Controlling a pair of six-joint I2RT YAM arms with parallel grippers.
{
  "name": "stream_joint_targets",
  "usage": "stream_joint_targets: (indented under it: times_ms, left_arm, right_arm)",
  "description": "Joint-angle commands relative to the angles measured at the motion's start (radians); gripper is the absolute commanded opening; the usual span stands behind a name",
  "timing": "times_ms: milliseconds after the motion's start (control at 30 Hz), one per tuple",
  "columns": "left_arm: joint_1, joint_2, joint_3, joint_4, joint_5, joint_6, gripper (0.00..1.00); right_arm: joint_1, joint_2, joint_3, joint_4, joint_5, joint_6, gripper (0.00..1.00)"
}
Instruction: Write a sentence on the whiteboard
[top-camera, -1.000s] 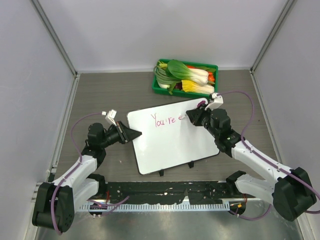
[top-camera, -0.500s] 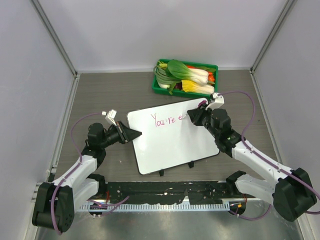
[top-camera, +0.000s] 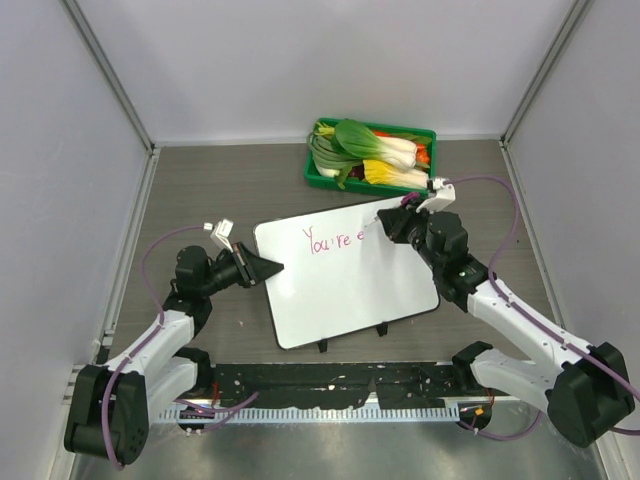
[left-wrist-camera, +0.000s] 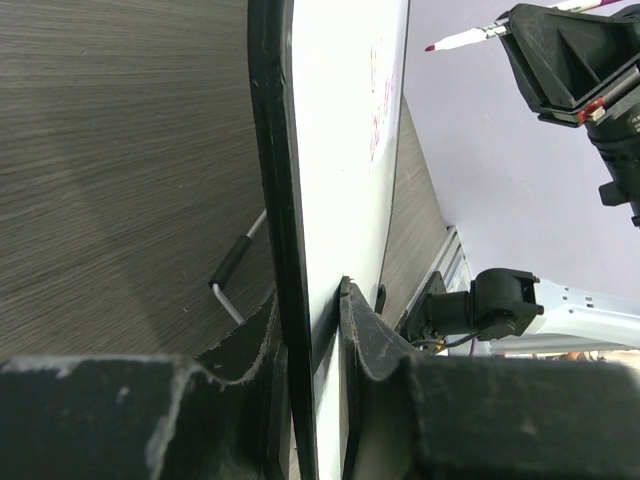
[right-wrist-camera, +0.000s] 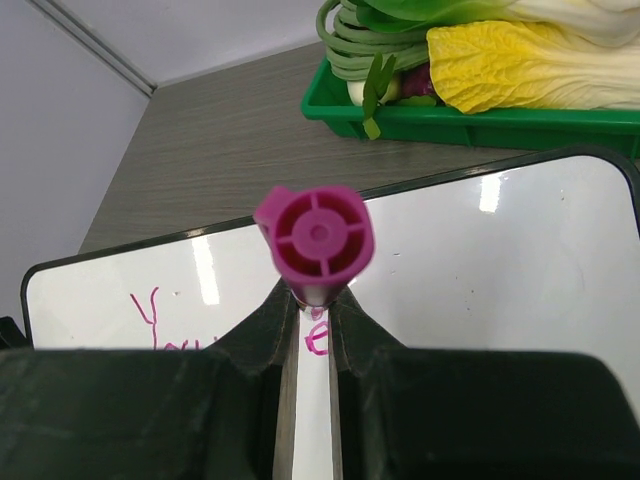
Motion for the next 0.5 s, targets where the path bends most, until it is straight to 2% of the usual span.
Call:
stream_joint_targets:
  times_ms: [0, 467]
  left_arm:
    - [0.002, 0.014, -0.006, -0.109, -0.145, 0.205, 0.0]
    - [0.0, 0.016, -0.006, -0.108, -0.145, 0.205, 0.0]
  right_arm:
    - [-0.008, 0.04, 0.047, 0.048, 0.02, -0.014, 0.01]
    - [-0.03, 0.065, 0.001, 0.076, 0.003, -0.014, 0.01]
